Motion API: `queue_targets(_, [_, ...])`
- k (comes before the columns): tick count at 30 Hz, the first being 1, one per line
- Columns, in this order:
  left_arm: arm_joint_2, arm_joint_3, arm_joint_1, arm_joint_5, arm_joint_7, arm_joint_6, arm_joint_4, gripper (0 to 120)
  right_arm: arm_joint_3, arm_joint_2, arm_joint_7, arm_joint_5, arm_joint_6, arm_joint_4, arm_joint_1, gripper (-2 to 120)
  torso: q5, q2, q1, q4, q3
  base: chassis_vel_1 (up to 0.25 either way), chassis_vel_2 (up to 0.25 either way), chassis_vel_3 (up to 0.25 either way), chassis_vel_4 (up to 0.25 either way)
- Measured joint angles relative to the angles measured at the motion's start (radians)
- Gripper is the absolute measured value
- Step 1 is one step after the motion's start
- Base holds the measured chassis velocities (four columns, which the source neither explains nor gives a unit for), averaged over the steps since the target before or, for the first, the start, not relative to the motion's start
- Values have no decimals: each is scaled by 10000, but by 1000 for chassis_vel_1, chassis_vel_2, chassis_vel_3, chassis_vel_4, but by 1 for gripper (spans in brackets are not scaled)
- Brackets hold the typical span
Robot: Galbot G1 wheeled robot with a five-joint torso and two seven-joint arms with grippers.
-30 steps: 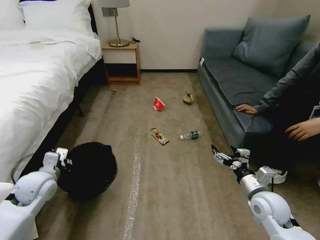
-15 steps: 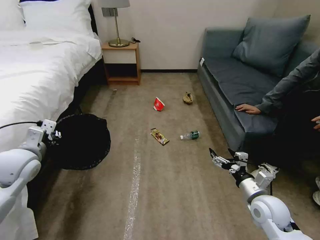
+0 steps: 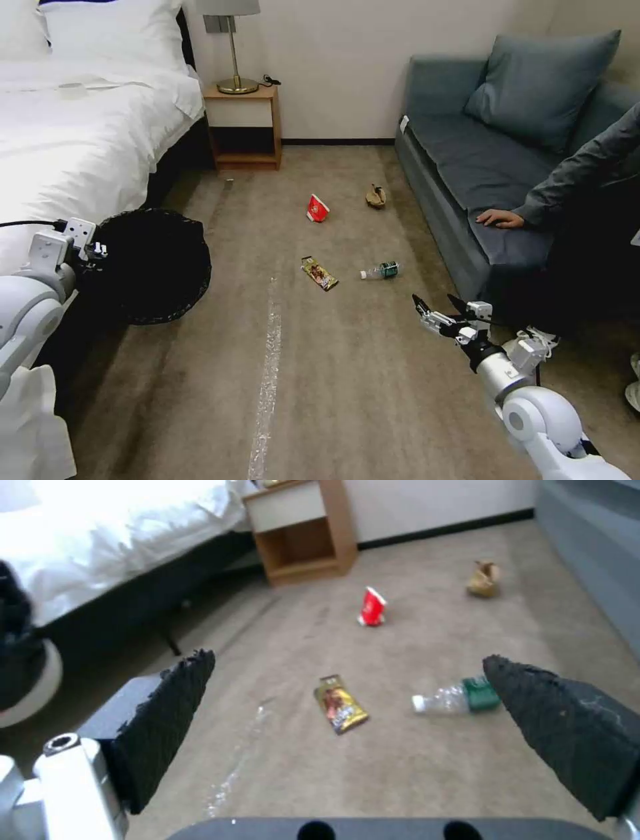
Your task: Pick up the trash bin, then pick up the garbage on the floor and place it into the trash bin.
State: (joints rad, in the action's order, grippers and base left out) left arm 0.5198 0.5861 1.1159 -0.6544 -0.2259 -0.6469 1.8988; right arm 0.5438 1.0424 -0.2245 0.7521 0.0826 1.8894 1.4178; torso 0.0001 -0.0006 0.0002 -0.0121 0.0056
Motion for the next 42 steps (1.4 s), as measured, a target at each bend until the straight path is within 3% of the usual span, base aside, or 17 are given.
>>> queue_targets(14, [348, -366, -204, -17, -3, 152, -90, 2, -40, -29, -436, 26, -107, -238, -89, 100, -1, 0, 0, 0, 0, 0, 0, 0, 0])
queue_targets(29, [391, -366, -169, 135, 52, 278, -259, 2, -217, 33, -640, 61, -204, -596, -339, 100, -1, 0, 0, 0, 0, -46, 48, 48, -50])
queue_targets(42, [453, -668, -546, 115, 99, 384, -552, 2, -246, 86, -953, 115, -280, -835, -496, 100, -2, 0, 0, -1, -1, -63, 66, 61, -63])
